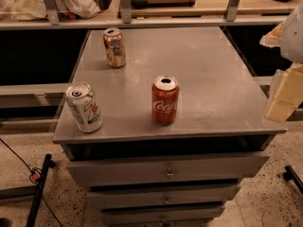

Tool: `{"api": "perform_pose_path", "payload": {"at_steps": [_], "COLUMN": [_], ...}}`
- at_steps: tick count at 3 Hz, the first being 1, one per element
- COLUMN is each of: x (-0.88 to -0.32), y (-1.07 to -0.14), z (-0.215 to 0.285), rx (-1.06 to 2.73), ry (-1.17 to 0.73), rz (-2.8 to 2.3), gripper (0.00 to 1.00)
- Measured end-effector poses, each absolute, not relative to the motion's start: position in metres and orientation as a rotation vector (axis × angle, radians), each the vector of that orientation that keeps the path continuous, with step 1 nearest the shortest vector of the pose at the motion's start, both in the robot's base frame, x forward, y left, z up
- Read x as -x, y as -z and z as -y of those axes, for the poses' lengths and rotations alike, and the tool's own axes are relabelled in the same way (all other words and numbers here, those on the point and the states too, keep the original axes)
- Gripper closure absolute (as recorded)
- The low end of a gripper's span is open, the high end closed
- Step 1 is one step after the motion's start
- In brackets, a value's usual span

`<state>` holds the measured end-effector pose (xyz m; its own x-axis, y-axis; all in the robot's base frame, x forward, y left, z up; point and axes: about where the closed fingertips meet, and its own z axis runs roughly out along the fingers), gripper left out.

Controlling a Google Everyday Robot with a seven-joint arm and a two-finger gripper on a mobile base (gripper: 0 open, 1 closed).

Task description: Move coke can near orange can

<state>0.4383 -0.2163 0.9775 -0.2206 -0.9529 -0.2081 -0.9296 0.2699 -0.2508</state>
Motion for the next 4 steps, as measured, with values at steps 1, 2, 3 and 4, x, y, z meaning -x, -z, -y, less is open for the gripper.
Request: {"api": "perform_pose_path", "payload": {"at_steps": [1,2,3,4], "x": [-0.438,-0.448,-0.467,-0.481], "y": [-0.978,-0.971,-0.958,-0.943], "z": [0.216,0.196,0.166,0.134], "rx": [1.722,1.736,1.728,1.702], "ry": [0.103,0.019,-0.146,-0.287], "rz": [-2.228,-2.159,-2.044,-1.934], "gripper": [0.00,0.00,0.00,0.00]}}
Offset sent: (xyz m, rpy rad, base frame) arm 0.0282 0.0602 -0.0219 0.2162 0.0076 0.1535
